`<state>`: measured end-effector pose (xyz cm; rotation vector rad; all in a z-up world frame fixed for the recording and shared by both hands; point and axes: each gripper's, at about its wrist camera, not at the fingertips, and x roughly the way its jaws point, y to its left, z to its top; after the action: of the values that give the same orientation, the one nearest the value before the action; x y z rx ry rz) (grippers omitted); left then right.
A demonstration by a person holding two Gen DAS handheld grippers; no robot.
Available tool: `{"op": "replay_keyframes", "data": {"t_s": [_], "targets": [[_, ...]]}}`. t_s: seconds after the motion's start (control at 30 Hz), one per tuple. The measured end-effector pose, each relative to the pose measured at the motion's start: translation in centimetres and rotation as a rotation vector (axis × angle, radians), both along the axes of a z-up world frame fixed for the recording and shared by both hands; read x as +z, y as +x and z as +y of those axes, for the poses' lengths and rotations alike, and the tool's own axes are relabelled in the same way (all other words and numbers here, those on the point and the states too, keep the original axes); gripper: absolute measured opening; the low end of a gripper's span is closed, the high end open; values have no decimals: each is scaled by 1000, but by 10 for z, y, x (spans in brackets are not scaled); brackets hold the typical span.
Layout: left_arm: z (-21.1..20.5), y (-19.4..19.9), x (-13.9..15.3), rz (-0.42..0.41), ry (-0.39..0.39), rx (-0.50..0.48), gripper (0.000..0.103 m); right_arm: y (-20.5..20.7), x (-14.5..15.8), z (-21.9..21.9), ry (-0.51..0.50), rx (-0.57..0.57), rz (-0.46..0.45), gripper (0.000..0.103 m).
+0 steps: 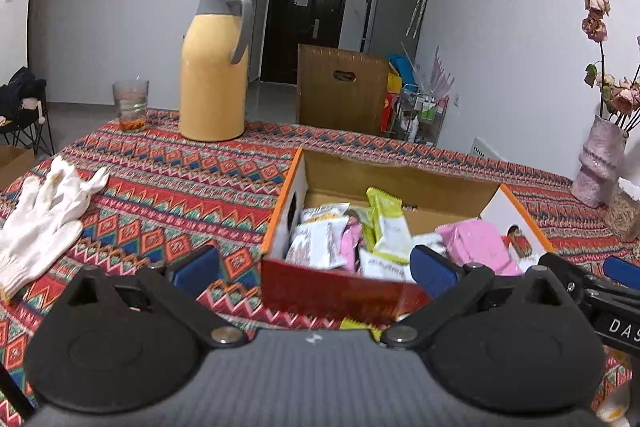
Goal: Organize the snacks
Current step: 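Withdraw both tools from the box back over the loose packets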
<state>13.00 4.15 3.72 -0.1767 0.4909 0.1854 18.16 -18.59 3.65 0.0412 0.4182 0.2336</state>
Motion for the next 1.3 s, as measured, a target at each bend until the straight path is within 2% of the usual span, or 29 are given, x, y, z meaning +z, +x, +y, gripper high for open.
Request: {"op": "replay_keyframes", "data": {"t_s": [0.47,0.7,1.13,1.3], "targets": [[24,-39,-26,46,13,11,103,-35,-24,7,-16,7,82,103],[38,-51,-41,73,29,-17,103,-43,-39,16,-34,5,140,103],[71,-51,-64,107,-5,-52,103,-44,-55,50,-85,21,199,103],[73,-47,-70,112,-21,-85,103,-35,-61,63,-58,10,238,103]]}}
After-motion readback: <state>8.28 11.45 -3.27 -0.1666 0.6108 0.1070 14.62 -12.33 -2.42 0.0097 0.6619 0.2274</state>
